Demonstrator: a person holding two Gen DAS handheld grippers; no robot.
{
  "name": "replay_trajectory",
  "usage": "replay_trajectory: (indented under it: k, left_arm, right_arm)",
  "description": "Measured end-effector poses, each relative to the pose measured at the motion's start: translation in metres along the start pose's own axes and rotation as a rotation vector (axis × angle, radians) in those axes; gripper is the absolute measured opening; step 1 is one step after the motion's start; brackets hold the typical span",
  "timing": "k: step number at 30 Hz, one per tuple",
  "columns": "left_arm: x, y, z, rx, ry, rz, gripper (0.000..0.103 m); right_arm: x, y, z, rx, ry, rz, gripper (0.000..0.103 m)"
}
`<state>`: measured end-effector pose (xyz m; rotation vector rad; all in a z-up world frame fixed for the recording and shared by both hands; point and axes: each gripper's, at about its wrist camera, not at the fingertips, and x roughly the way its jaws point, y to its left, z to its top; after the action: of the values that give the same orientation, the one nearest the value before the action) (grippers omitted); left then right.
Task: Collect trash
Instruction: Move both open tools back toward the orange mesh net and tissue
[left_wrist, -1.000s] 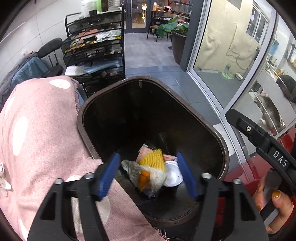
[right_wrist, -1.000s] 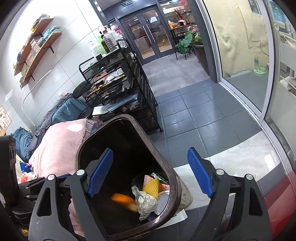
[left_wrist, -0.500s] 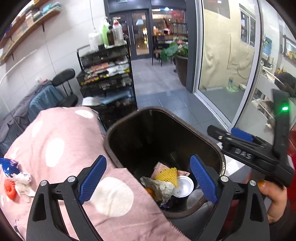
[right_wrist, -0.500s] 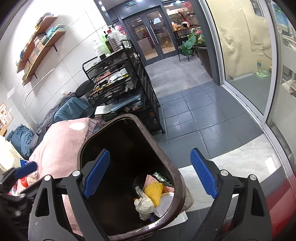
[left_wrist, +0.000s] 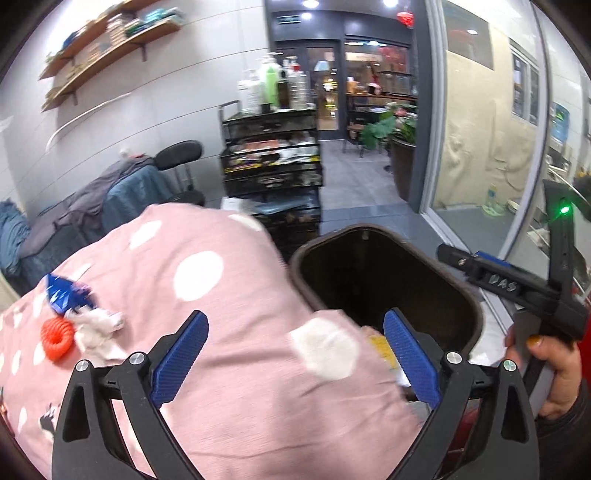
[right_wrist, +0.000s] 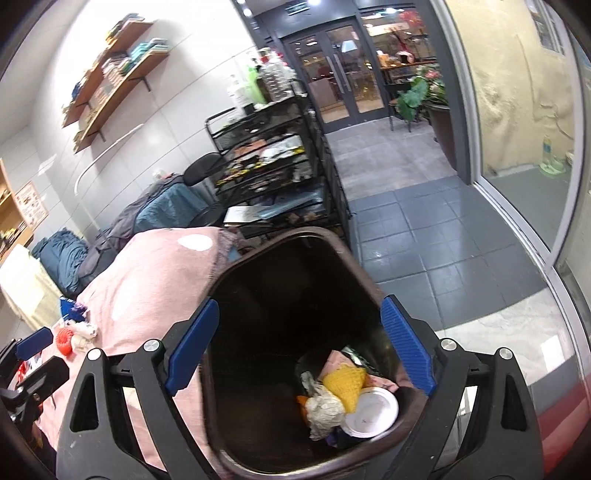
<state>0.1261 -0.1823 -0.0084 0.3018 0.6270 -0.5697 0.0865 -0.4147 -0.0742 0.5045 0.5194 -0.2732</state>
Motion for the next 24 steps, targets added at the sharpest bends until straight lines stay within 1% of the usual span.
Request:
replay_trajectory:
  k: [6, 9, 12, 13, 16, 17, 22, 24]
  left_arm:
    - [-0.005, 0.045, -0.013, -0.073, 0.017, 0.080, 0.095]
    - [-0.007, 0.073, -0.025, -0.118, 0.042, 0.118, 0.096]
    - [-0.008, 0.102, -0.038, -0.157, 0.066, 0.174, 0.096]
    - [-0.008, 0.114, -0.043, -0.178, 0.078, 0.193, 0.096]
    - [-0.009, 0.145, -0.056, -0.239, 0.104, 0.211, 0.096]
    - [-0.009, 0.157, -0.061, -0.261, 0.113, 0.223, 0.096]
    - [-0.015, 0.210, -0.081, -0.336, 0.139, 0.301, 0.096]
    - [-0.018, 0.226, -0.085, -0.350, 0.142, 0.327, 0.096]
  right_arm:
    - [0.008, 0.047, 0.002, -0.097, 0.029, 0.083, 0.089]
    - [0.014, 0.076, 0.000, -0.154, 0.050, 0.129, 0.089]
    - [0.021, 0.106, -0.003, -0.216, 0.078, 0.180, 0.089]
    - [0.024, 0.119, -0.004, -0.242, 0.091, 0.202, 0.089]
    - [0.032, 0.145, -0.009, -0.290, 0.133, 0.262, 0.089]
    - [0.037, 0.158, -0.012, -0.314, 0.160, 0.294, 0.089]
    - [0.055, 0.208, -0.021, -0.397, 0.227, 0.377, 0.089]
    - [0.061, 0.226, -0.026, -0.423, 0.246, 0.403, 0.089]
